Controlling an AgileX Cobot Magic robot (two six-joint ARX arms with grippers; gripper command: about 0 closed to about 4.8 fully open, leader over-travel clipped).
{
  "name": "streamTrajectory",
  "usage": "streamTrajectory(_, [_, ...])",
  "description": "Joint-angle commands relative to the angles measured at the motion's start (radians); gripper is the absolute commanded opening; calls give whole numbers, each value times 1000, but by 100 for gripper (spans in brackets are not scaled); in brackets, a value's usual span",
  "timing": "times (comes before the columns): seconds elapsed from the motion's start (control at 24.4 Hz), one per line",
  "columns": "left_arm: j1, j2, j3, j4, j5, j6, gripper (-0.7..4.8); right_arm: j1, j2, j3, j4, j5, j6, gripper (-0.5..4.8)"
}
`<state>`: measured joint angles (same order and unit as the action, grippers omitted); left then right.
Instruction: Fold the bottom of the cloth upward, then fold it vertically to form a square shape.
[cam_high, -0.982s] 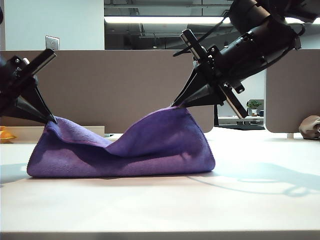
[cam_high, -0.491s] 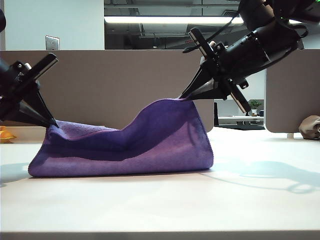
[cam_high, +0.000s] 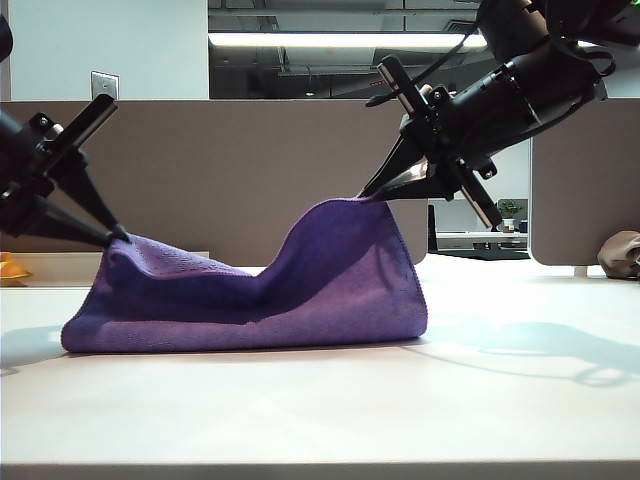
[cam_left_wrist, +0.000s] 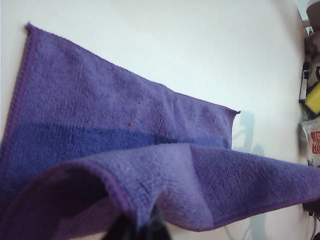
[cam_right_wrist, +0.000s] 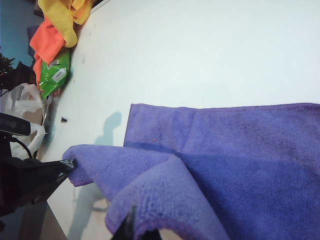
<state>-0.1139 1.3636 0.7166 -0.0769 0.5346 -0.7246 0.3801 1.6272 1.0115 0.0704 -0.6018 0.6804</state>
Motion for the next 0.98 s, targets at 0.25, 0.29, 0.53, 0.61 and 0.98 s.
streamTrajectory(0.25, [2, -1, 4, 29, 6, -43, 97, -7, -3, 3, 18, -1, 10, 9])
streamTrajectory(0.29, [2, -1, 4, 38, 9, -47, 110, -10, -3, 3, 18, 0, 14, 9])
streamTrajectory(0.53, [3, -3, 5, 150, 31, -159, 149, -24, -3, 3, 28, 6, 34, 9])
streamTrajectory(0.61, [4, -3, 5, 183, 30, -183, 149, -24, -3, 3, 28, 4, 35, 9])
streamTrajectory(0.98, [5, -2, 5, 213, 42, -200, 148, -24, 10, 3, 51, 1, 63, 8])
